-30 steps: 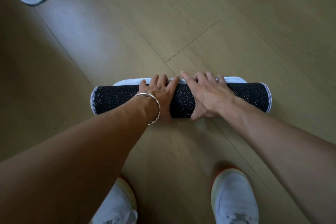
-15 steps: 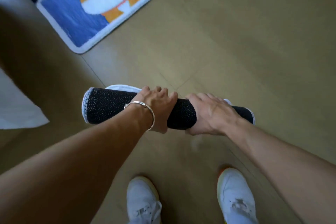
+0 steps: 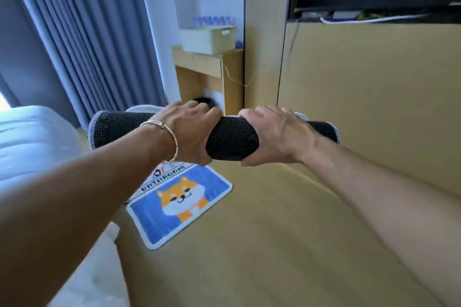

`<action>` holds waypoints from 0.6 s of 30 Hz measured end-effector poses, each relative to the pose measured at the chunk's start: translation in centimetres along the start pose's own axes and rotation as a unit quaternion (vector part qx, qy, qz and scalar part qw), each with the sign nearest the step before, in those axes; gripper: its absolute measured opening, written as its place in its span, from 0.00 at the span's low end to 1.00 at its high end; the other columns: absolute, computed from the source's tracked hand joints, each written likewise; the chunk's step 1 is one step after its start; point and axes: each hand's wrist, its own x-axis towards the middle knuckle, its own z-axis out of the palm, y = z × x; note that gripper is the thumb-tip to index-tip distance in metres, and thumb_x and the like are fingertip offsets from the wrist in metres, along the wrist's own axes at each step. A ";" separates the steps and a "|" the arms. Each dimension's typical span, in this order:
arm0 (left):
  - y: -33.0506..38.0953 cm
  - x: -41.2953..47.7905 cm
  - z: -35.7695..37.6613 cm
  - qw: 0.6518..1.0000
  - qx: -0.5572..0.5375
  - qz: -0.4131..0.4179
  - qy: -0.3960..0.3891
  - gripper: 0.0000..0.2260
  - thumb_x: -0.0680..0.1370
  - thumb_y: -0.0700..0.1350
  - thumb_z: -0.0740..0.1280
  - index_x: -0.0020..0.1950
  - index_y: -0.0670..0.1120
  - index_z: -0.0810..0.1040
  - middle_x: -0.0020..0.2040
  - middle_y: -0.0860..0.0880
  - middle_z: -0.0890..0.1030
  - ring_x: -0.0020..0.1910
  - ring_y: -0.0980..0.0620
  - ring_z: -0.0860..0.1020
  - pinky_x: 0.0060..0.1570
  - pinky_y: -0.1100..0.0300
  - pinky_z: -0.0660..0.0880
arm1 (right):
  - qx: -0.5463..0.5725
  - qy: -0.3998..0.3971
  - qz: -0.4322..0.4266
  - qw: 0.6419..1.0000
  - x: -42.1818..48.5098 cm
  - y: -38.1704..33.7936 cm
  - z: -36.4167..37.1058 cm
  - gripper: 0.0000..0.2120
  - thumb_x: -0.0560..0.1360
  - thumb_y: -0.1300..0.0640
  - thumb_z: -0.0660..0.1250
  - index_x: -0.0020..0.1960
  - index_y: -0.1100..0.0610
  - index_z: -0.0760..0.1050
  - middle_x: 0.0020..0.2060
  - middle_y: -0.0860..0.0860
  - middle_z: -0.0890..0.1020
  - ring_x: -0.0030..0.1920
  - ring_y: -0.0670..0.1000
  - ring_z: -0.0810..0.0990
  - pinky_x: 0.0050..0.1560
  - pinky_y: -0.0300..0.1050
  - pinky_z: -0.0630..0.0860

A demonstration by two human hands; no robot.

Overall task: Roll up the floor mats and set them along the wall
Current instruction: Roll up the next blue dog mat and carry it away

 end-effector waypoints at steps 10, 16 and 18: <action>1.7 -13.4 -25.7 0.994 0.028 -0.013 0.108 0.32 0.61 0.66 0.68 0.59 0.52 0.69 0.48 0.52 0.77 0.49 0.48 0.77 0.49 0.54 0.74 | -0.090 0.113 -0.020 0.989 -15.0 -9.2 -24.0 0.39 0.60 0.30 0.67 0.64 0.48 0.65 0.54 0.48 0.75 0.54 0.51 0.74 0.54 0.56 0.76; 3.1 -20.7 -35.2 0.986 0.035 -0.032 0.162 0.33 0.61 0.69 0.69 0.60 0.52 0.68 0.48 0.53 0.77 0.47 0.50 0.76 0.46 0.54 0.75 | -0.177 0.168 -0.022 0.970 -22.0 -14.4 -33.5 0.38 0.60 0.29 0.67 0.63 0.48 0.66 0.52 0.47 0.76 0.51 0.49 0.75 0.51 0.55 0.77; 2.9 -22.4 -37.4 0.983 0.047 -0.044 0.170 0.34 0.61 0.70 0.69 0.60 0.53 0.68 0.48 0.54 0.77 0.48 0.50 0.76 0.47 0.53 0.76 | -0.190 0.187 -0.025 0.963 -22.9 -15.8 -35.4 0.38 0.60 0.28 0.67 0.63 0.48 0.66 0.52 0.47 0.76 0.51 0.50 0.75 0.52 0.55 0.76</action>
